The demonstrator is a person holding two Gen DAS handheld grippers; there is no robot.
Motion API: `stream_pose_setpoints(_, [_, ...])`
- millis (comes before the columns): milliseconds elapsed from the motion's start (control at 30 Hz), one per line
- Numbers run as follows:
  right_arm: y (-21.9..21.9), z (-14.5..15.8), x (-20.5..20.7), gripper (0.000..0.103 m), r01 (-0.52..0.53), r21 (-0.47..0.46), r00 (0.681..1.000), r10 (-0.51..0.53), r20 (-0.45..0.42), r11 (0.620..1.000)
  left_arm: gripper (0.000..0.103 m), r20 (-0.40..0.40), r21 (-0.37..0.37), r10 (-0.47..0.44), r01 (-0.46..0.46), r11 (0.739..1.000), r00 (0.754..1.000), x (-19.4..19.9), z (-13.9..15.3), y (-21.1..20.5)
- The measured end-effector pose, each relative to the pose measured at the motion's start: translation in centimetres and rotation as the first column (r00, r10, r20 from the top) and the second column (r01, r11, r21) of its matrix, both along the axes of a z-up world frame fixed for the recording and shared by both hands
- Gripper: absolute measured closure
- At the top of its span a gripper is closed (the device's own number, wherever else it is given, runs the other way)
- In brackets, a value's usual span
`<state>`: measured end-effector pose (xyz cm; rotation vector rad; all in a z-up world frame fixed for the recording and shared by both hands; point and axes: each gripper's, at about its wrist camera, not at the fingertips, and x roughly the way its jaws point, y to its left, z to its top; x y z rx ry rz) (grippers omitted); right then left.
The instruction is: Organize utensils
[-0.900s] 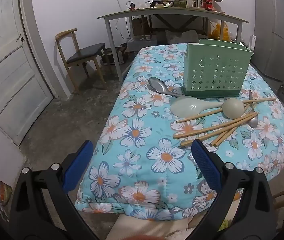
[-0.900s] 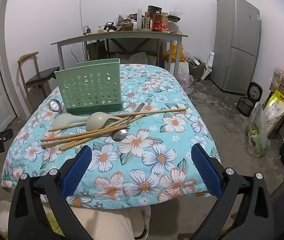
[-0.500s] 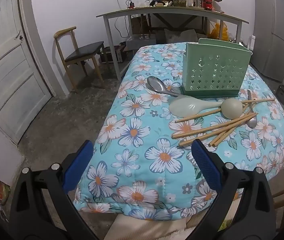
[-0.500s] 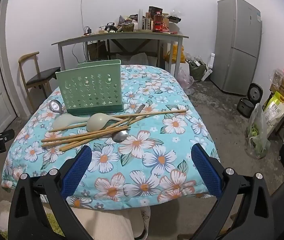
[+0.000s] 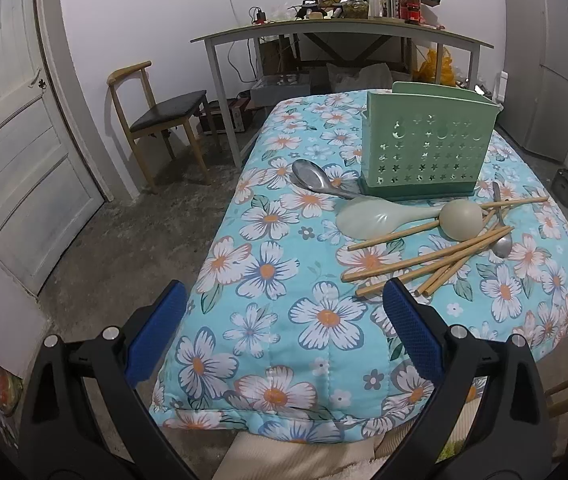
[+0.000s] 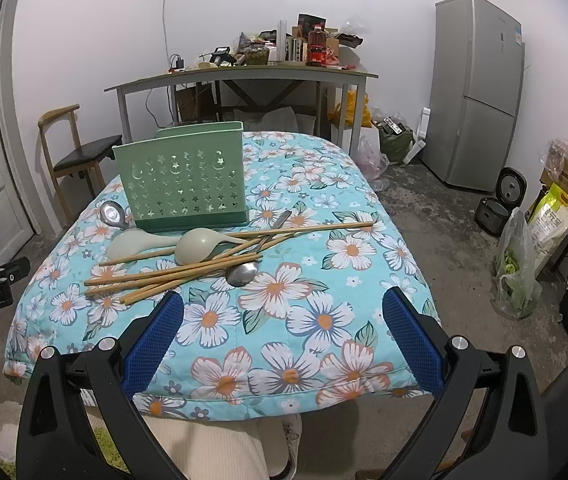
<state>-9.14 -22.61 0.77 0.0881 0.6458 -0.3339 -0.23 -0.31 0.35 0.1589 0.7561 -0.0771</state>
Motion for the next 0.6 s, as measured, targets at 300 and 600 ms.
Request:
stream_pose_setpoints(300, [-0.02,-0.12,-0.07,0.006,0.000,-0.002,1.000,0.000,0.001,1.000,0.008,0.005,0.003,-0.012,0.012,1.000,1.000,-0.24,0.21,-0.38])
stream_pose_setpoints(600, [-0.25,0.15,-0.19,0.006,-0.002,0.000,1.000,0.002,0.001,1.000,0.008,0.002,0.000,-0.018,0.018,1.000,1.000,-0.29,0.09,-0.33])
